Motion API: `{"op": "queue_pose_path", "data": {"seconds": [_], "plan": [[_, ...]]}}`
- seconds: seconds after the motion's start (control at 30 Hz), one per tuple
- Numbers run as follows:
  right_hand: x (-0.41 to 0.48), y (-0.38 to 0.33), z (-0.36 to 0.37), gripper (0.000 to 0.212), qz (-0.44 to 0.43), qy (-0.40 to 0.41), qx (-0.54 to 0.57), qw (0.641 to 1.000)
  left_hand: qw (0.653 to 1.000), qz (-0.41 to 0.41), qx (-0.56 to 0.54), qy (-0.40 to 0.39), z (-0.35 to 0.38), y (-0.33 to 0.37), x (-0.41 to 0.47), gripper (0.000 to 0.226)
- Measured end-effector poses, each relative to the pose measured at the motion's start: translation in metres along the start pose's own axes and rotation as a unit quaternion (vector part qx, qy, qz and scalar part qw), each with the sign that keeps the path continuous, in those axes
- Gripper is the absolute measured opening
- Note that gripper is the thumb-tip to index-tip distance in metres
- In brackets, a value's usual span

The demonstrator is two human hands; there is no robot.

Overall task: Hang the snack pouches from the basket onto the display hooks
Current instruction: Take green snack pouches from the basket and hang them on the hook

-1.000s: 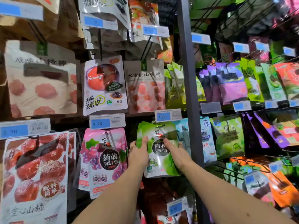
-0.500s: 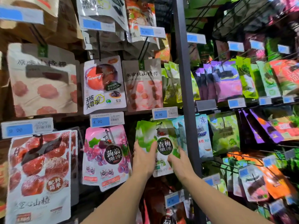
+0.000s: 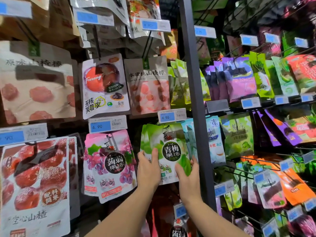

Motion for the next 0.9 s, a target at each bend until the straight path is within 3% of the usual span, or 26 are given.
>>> {"op": "queue_pose_path", "data": {"seconds": [0.13, 0.27, 0.33, 0.63, 0.77, 0.83, 0.9], "plan": [[-0.011, 0.011, 0.002, 0.091, 0.057, -0.005, 0.064, 0.996, 0.999, -0.004, -0.041, 0.004, -0.004, 0.006, 0.007, 0.086], [-0.010, 0.041, 0.015, 0.107, 0.178, 0.018, 0.228, 0.957, 0.999, 0.010, -0.049, 0.009, -0.007, 0.007, 0.009, 0.074], [0.003, 0.062, 0.017, 0.109, 0.177, 0.026, 0.253, 0.951, 0.999, 0.005, -0.044, 0.005, -0.005, 0.005, 0.009, 0.073], [-0.009, 0.031, 0.007, 0.087, 0.107, 0.031, 0.204, 0.973, 0.998, 0.006, -0.062, 0.002, 0.005, 0.003, -0.004, 0.042], [-0.007, 0.034, 0.003, 0.084, 0.115, 0.025, 0.194, 0.974, 0.997, 0.005, -0.078, -0.007, 0.009, 0.004, -0.009, 0.067], [-0.003, 0.043, 0.003, 0.083, 0.116, -0.005, 0.182, 0.976, 0.997, -0.005, -0.083, -0.006, 0.008, 0.003, -0.007, 0.082], [-0.009, 0.031, 0.002, 0.090, 0.121, -0.044, 0.134, 0.983, 0.996, -0.008, -0.086, -0.002, 0.003, 0.005, -0.002, 0.084]]}}
Point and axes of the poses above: each hand's wrist, its own x-axis towards the middle knuckle, its own z-axis out of the palm, y = z × x, the point moved 8 cm from there along x, towards the middle knuckle, and after that the axes turned 4 degrees about -z, right-handed, at the moved point
